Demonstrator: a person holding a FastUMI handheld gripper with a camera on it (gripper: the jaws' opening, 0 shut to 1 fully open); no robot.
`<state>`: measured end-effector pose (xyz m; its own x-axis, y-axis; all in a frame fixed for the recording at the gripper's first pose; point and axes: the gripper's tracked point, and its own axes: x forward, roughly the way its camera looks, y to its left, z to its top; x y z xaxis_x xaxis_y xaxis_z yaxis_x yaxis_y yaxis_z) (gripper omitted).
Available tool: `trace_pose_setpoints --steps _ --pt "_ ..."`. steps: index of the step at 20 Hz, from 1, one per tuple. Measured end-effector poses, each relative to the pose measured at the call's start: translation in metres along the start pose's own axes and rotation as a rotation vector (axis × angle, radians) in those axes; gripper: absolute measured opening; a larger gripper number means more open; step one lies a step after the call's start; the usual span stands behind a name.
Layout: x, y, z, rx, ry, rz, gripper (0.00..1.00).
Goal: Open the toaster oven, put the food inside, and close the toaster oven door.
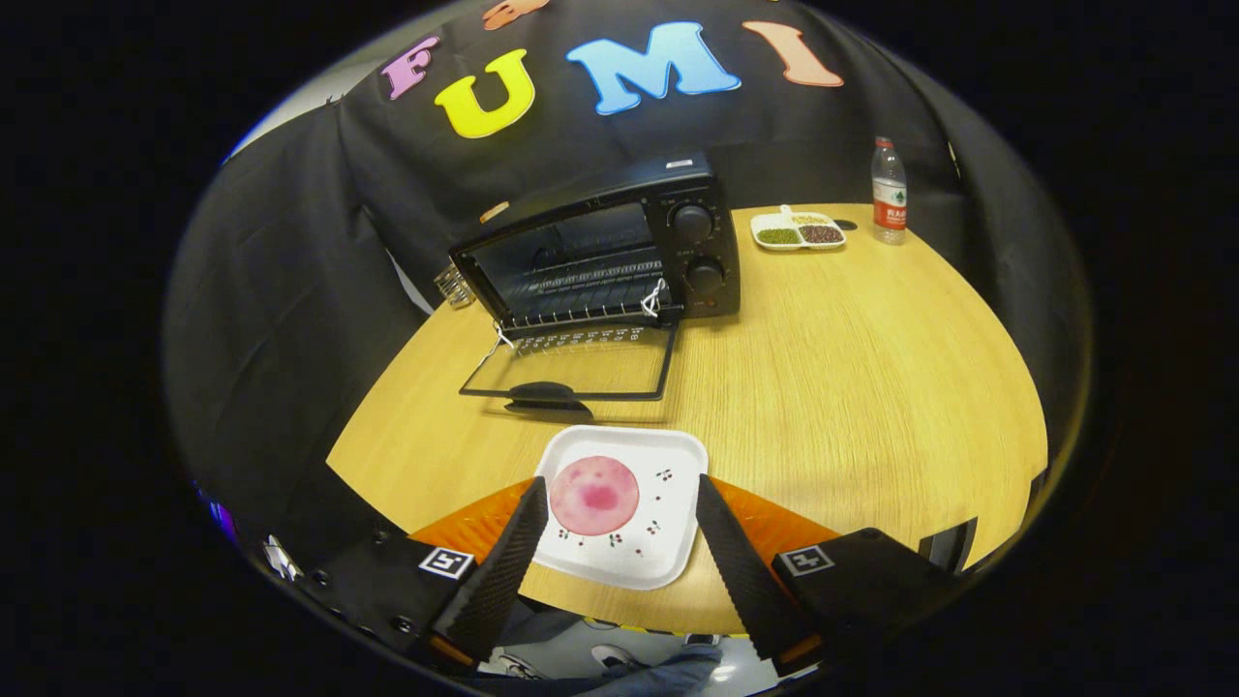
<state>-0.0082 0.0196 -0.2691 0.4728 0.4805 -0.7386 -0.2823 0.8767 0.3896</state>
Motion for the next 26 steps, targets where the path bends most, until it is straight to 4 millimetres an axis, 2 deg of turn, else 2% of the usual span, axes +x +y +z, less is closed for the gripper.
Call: trace_pose_setpoints --steps 4,8,11,13,14,17,18,19,20,24,25,26 --pt "0.019 -0.017 -0.011 0.029 0.123 0.045 0.98" --pt "0.036 -0.026 -0.022 0.056 0.222 0.083 0.96" --pt "0.044 -0.031 -0.031 0.068 0.295 0.101 0.87" --pt "0.046 -0.033 -0.040 0.069 0.357 0.112 0.77" --pt "0.044 -0.031 -0.038 0.085 0.369 0.138 0.72" --pt "0.046 -0.025 -0.040 0.139 0.429 0.167 0.72" --pt "0.048 -0.027 -0.041 0.150 0.441 0.156 0.72" --pt "0.054 -0.038 -0.047 0.143 0.457 0.106 0.72" --pt "0.049 -0.043 -0.039 0.169 0.455 0.109 0.60" --pt "0.054 -0.039 -0.046 0.215 0.498 0.134 0.12" --pt "0.053 -0.041 -0.045 0.239 0.490 0.124 0.12" --pt "0.053 -0.041 -0.041 0.264 0.503 0.128 0.03"
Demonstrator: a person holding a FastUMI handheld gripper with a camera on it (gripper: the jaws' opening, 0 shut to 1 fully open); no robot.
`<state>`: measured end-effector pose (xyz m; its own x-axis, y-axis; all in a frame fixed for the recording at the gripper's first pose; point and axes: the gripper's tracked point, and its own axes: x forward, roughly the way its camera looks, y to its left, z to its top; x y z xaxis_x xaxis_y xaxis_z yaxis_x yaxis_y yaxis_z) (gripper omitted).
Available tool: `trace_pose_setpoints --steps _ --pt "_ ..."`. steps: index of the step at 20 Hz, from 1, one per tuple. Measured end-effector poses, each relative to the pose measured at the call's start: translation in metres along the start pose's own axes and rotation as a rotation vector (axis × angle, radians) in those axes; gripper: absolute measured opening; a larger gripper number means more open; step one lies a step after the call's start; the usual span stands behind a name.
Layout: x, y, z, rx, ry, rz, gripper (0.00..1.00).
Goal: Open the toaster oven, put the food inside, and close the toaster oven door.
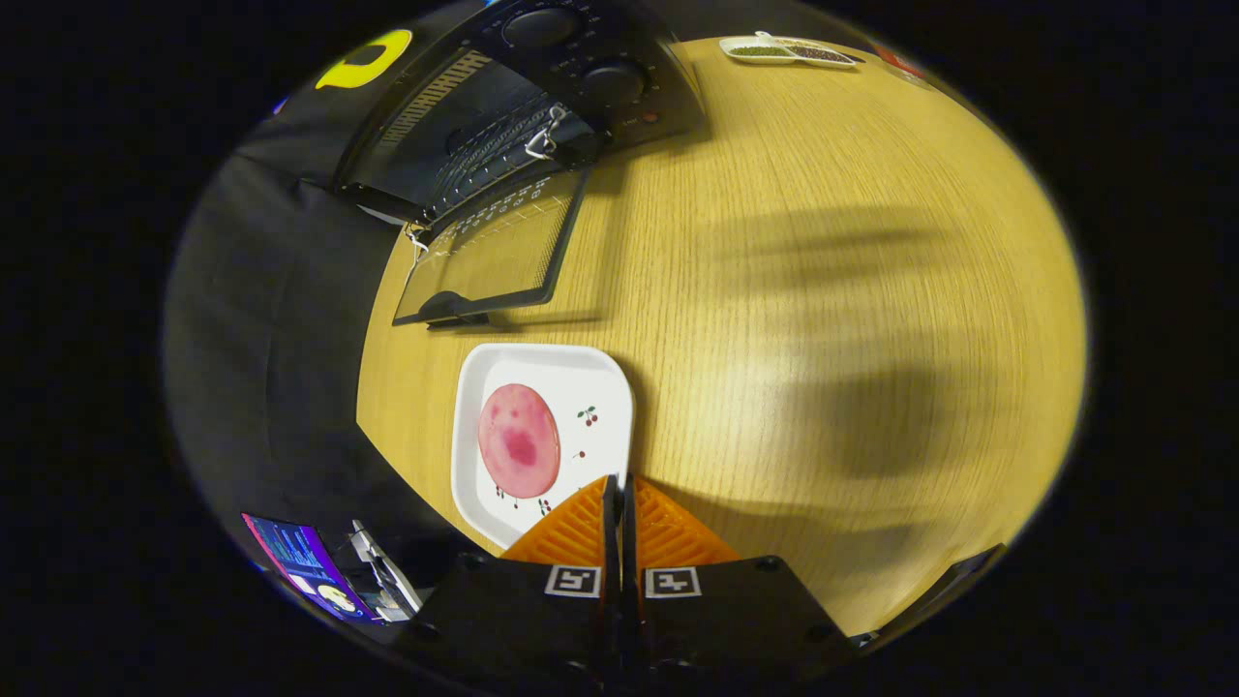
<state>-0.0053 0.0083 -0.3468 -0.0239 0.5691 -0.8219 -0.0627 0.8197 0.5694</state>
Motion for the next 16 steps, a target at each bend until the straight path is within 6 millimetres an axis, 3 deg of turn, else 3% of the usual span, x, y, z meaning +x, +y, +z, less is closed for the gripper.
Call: trace_pose_setpoints --steps 7,10,16 --pt "0.003 0.009 -0.008 0.024 0.025 0.117 0.02" --pt "-0.005 0.010 -0.004 0.027 0.002 0.154 0.02" --pt "-0.014 0.031 -0.004 0.050 -0.043 0.210 0.01"
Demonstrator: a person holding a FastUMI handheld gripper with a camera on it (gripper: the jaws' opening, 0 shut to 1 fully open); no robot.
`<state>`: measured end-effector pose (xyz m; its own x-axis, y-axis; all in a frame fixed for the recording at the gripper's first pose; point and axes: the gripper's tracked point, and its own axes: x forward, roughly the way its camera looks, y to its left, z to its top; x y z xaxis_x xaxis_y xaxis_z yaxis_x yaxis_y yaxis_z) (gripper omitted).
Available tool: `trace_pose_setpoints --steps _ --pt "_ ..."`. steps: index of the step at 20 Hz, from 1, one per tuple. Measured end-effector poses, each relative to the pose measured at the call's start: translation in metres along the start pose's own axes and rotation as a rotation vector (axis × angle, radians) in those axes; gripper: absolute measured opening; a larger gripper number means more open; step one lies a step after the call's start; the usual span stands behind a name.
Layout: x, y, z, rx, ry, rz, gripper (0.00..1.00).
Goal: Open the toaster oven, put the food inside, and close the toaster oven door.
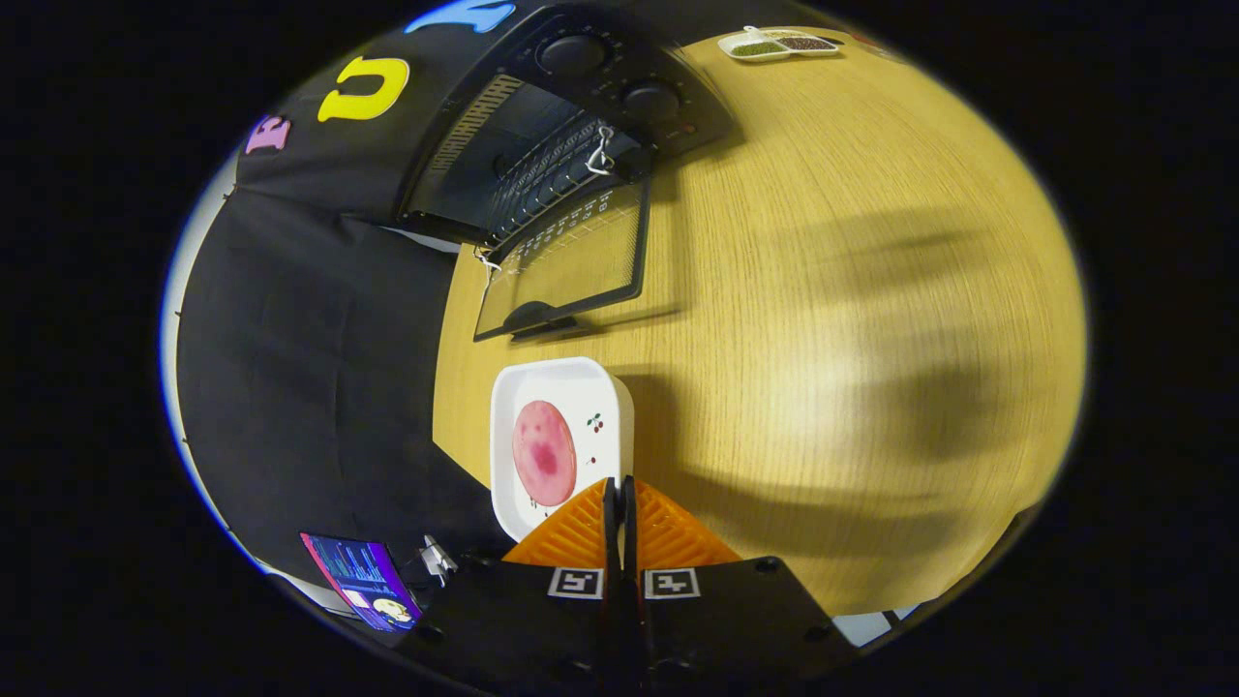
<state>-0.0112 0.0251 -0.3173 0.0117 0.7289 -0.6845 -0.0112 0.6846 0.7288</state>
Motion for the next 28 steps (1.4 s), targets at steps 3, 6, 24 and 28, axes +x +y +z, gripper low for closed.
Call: trace_pose_setpoints --steps 3,6,24,28 --pt "0.000 0.011 0.001 0.041 -0.037 -0.002 0.02" --pt "0.001 0.024 0.009 0.087 -0.106 0.005 0.02" --pt "0.044 0.081 0.090 0.530 -0.600 -0.006 0.01" --pt "0.054 0.087 0.111 0.660 -0.695 0.028 0.01"
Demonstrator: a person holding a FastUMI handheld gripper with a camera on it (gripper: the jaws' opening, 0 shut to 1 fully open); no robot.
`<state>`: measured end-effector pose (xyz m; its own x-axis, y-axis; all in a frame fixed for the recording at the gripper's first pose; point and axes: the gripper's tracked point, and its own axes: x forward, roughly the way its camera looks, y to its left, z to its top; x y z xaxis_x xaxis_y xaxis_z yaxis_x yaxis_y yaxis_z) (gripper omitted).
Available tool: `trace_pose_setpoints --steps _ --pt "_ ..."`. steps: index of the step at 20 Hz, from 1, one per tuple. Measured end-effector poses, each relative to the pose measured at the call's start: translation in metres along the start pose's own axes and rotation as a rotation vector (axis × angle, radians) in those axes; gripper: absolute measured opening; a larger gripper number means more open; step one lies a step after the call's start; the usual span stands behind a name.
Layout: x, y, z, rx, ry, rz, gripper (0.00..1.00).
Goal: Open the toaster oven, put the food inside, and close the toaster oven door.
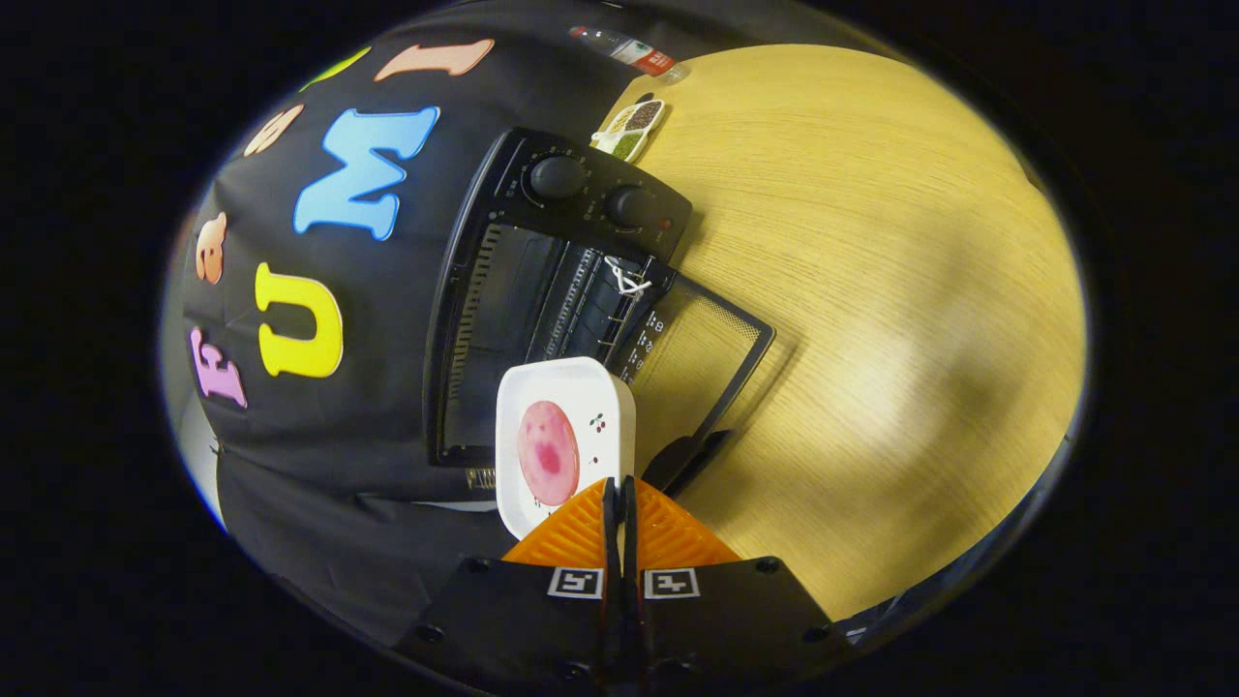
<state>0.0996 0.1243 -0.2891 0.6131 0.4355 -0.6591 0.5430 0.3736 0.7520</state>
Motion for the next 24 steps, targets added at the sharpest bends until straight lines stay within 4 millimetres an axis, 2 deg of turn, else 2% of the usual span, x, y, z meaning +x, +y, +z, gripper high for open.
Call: trace_pose_setpoints --steps 2,7,11,17,24 --pt "0.005 0.003 0.004 0.051 -0.049 -0.008 0.02" --pt "0.034 0.017 0.003 0.188 -0.112 0.015 0.01" --pt "0.057 0.024 0.008 0.206 -0.195 -0.005 0.02" --pt "0.089 0.045 0.026 0.248 -0.289 -0.001 0.02" --pt "0.119 0.058 0.048 0.301 -0.339 0.001 0.02"
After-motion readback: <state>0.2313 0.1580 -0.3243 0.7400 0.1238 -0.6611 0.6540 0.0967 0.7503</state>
